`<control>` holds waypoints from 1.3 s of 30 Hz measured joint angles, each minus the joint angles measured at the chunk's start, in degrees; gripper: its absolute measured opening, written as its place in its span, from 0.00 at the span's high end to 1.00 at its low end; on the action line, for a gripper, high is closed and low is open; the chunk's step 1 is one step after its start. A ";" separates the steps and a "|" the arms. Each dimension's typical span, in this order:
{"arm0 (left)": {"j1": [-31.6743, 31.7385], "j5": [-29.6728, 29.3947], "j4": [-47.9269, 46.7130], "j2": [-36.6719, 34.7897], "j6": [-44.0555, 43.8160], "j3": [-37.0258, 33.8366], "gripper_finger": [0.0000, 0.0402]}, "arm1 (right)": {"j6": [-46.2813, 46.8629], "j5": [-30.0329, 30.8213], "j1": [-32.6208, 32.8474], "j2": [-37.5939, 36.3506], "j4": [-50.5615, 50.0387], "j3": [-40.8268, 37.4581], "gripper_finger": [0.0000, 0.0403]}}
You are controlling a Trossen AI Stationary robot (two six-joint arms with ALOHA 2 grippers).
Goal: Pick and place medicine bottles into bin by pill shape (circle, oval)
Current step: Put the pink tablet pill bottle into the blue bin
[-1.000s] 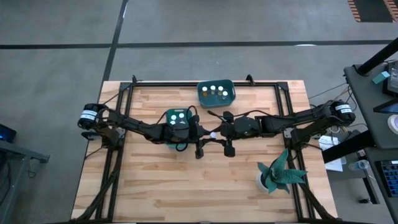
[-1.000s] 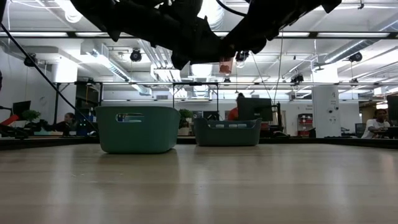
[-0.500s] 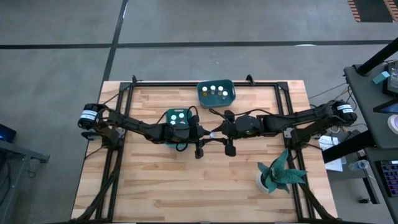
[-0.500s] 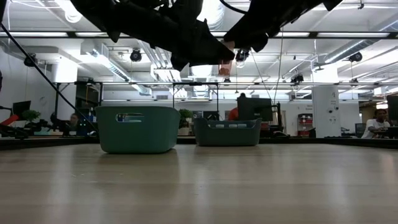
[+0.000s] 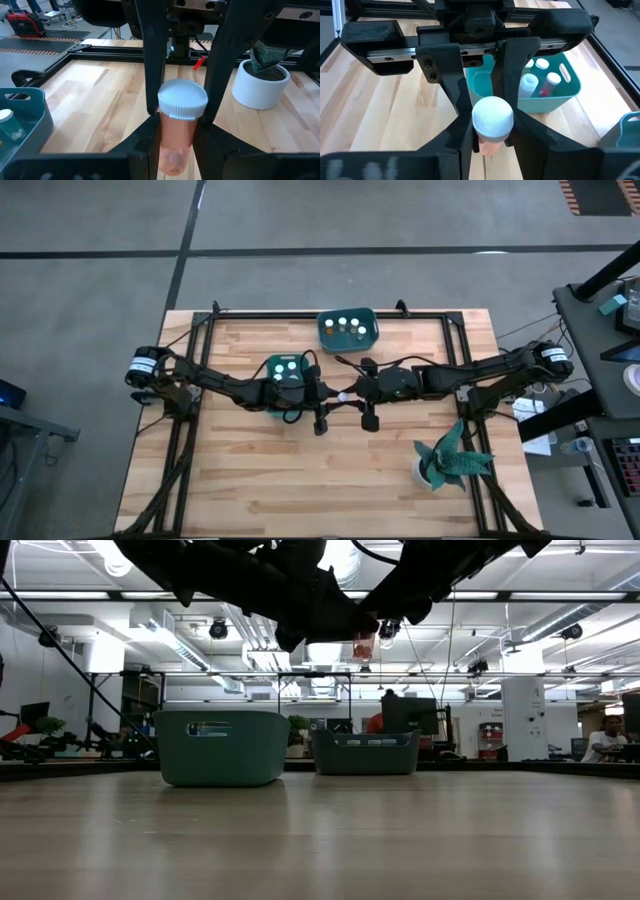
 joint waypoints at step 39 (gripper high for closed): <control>-0.04 -1.46 -10.87 -27.93 15.13 -11.84 0.54 | 8.84 8.15 -13.98 0.02 2.38 -0.02 0.74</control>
